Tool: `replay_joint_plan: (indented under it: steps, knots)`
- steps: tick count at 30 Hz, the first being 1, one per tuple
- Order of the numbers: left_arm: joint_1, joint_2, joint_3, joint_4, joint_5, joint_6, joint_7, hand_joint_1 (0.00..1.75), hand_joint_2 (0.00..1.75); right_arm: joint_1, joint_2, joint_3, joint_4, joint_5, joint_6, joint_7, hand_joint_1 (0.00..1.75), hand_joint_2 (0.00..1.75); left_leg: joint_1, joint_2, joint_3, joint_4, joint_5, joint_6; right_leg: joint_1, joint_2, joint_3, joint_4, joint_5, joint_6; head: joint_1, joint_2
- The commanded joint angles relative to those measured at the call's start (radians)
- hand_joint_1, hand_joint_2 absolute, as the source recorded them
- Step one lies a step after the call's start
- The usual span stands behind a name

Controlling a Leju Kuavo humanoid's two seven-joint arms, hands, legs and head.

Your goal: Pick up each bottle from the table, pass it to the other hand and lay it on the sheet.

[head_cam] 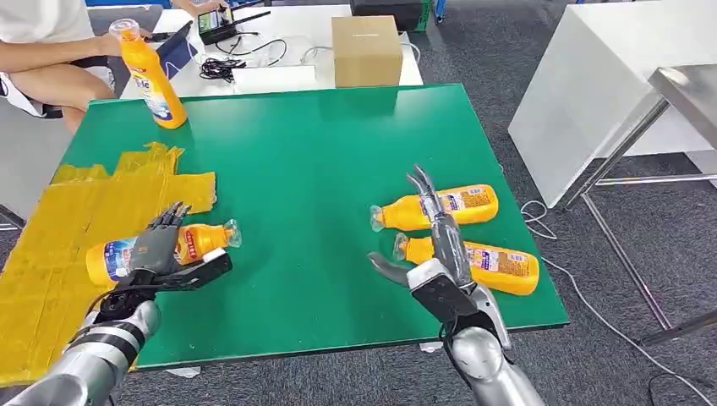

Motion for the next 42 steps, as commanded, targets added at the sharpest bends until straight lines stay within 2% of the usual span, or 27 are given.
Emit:
replay_joint_plan:
  steps: [1,6,10,20,22,25,30,32,33,34,37,39,40,42]
  knots:
    - [0.031,-0.05,0.089,-0.021,0.082,-0.006,-0.032,0.0,1.75,-0.033,0.019,-0.031,0.071,-0.002,-0.006,0.001,0.0,1.75,-0.001,0.001,0.005,-0.002,-0.001,0.0,-0.001,0.0,0.005,-0.001,-0.001,0.001,0.0,0.0]
    - [0.07,-0.067,0.105,-0.161,0.164,0.037,-0.128,0.0,1.75,-0.024,0.022,-0.042,0.075,-0.002,-0.013,0.001,0.0,1.75,-0.001,0.0,0.005,-0.001,-0.001,0.001,-0.001,-0.002,0.005,-0.001,-0.002,0.002,0.0,0.0]
    - [0.115,-0.067,0.078,-0.331,0.174,0.023,-0.109,0.0,1.75,-0.017,0.027,-0.053,0.073,0.004,-0.022,0.002,0.0,1.75,0.0,0.0,0.0,0.0,0.0,0.001,0.0,-0.002,0.0,-0.001,0.0,0.001,0.0,0.0]
    - [0.121,-0.065,0.079,-0.335,0.185,0.04,-0.123,0.0,1.75,-0.017,0.028,-0.053,0.073,0.006,-0.023,0.002,0.0,1.75,0.0,0.0,0.0,-0.001,0.0,0.0,0.0,-0.002,0.0,-0.001,-0.001,0.001,0.0,0.0]
    - [0.149,-0.073,0.08,-0.434,0.242,0.076,-0.178,0.0,1.75,-0.01,0.03,-0.06,0.069,0.011,-0.03,0.002,0.0,1.75,0.0,0.0,0.001,-0.001,-0.001,0.001,0.0,-0.001,0.0,-0.001,-0.001,0.001,0.0,0.0]
    - [0.204,-0.07,0.075,-0.602,0.246,0.124,-0.16,0.0,1.75,-0.002,0.032,-0.063,0.061,0.023,-0.046,0.0,0.0,1.75,0.0,0.001,-0.001,0.0,0.0,0.001,0.0,-0.001,-0.001,0.0,-0.001,0.001,0.0,0.0]
    - [0.258,-0.079,0.079,-0.727,0.271,0.173,-0.186,0.0,1.75,0.0,0.028,-0.069,0.057,0.036,-0.074,0.002,0.0,1.75,-0.001,0.001,0.003,0.0,-0.002,0.001,0.0,-0.001,0.002,0.0,-0.003,0.002,0.0,0.0]
    - [0.276,-0.092,0.073,-0.757,0.316,0.192,-0.224,0.0,1.75,-0.011,0.004,-0.067,0.067,0.105,-0.106,0.019,0.0,1.75,-0.001,0.001,0.002,0.0,-0.002,0.001,0.0,-0.001,0.002,0.0,-0.002,0.001,0.0,0.0]
    - [0.29,-0.102,0.064,-0.784,0.35,0.192,-0.247,0.0,1.75,-0.033,-0.047,-0.053,0.083,0.235,-0.118,0.067,0.0,1.75,0.0,0.0,0.0,0.0,-0.001,0.001,0.0,-0.001,0.0,-0.001,-0.001,0.001,0.0,0.0]
    - [0.302,-0.104,0.054,-0.811,0.365,0.185,-0.253,0.0,1.75,-0.06,-0.113,-0.027,0.108,0.333,-0.074,0.128,0.0,1.75,-0.001,0.001,0.001,0.0,-0.001,0.001,-0.001,-0.001,0.001,-0.001,-0.002,0.002,0.0,0.0]
    - [0.339,-0.104,0.03,-0.88,0.449,0.132,-0.277,0.0,1.75,-0.179,-0.272,0.003,0.2,0.395,0.085,0.209,0.0,1.75,-0.001,0.002,0.0,0.0,-0.001,0.002,-0.001,0.0,0.0,-0.001,0.0,0.002,0.0,0.0]
    - [0.356,-0.105,0.028,-0.902,0.494,0.109,-0.293,0.0,1.75,-0.253,-0.317,0.001,0.261,0.385,0.127,0.205,0.0,1.75,-0.002,0.004,0.001,0.001,-0.002,0.003,-0.002,0.002,0.001,-0.001,-0.001,0.004,0.0,0.0]
    - [0.371,-0.108,0.02,-0.93,0.585,0.051,-0.33,0.0,1.75,-0.314,-0.35,0.02,0.307,0.392,0.165,0.214,0.0,1.75,-0.002,0.003,-0.001,0.001,-0.001,0.002,-0.002,0.002,-0.001,-0.001,0.0,0.003,0.0,0.0]
    - [0.394,-0.112,0.021,-0.97,0.68,-0.015,-0.362,0.0,1.75,-0.39,-0.364,0.034,0.37,0.397,0.185,0.217,0.0,1.75,-0.004,0.004,-0.001,0.001,0.0,0.004,-0.004,0.002,-0.002,0.0,0.001,0.004,0.0,0.0]
